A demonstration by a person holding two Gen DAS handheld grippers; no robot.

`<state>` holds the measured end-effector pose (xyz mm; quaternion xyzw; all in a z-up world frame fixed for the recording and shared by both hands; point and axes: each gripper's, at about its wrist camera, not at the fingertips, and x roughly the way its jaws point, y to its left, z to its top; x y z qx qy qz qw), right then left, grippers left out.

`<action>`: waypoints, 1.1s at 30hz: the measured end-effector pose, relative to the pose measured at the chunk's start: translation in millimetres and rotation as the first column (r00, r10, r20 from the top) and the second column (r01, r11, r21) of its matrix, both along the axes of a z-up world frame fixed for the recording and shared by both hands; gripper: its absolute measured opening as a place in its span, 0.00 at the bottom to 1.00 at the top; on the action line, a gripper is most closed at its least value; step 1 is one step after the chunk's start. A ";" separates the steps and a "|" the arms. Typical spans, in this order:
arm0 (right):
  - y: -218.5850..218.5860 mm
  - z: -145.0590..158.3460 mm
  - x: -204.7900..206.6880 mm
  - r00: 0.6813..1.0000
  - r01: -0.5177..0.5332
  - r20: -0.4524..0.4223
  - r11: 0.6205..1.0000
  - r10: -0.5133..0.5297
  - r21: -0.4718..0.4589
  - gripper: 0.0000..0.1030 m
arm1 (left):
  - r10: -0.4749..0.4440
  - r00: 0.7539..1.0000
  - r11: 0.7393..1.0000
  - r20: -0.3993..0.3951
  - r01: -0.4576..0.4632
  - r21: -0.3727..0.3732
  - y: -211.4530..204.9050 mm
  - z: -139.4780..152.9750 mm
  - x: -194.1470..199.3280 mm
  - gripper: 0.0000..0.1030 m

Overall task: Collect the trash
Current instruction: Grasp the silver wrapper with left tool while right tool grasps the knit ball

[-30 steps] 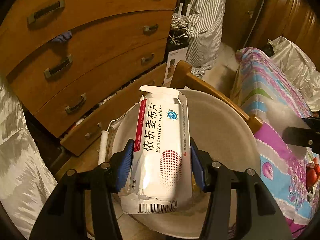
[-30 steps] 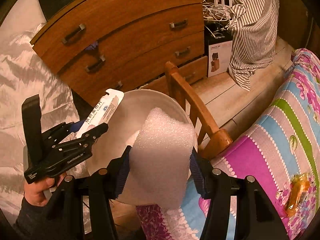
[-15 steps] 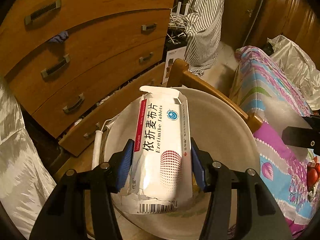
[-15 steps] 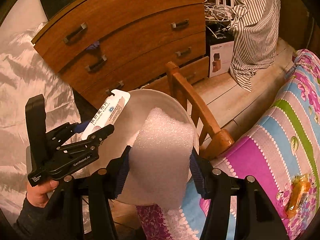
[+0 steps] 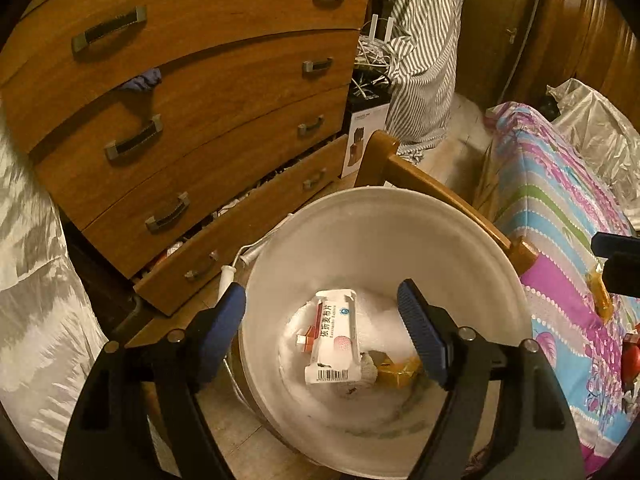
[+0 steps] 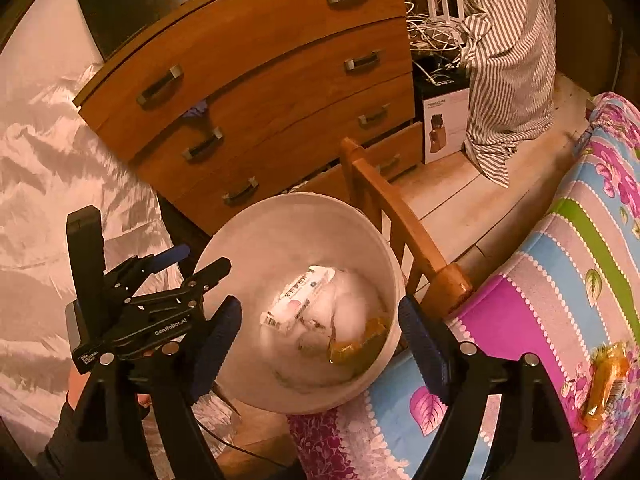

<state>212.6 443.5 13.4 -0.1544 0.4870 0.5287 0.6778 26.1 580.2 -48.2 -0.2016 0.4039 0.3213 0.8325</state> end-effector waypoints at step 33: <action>-589.9 -93.5 -55.9 0.688 0.626 0.305 0.751 -0.659 0.210 0.80 | -0.713 0.701 0.701 -0.014 0.711 -0.057 -403.6 -73.6 125.8 0.73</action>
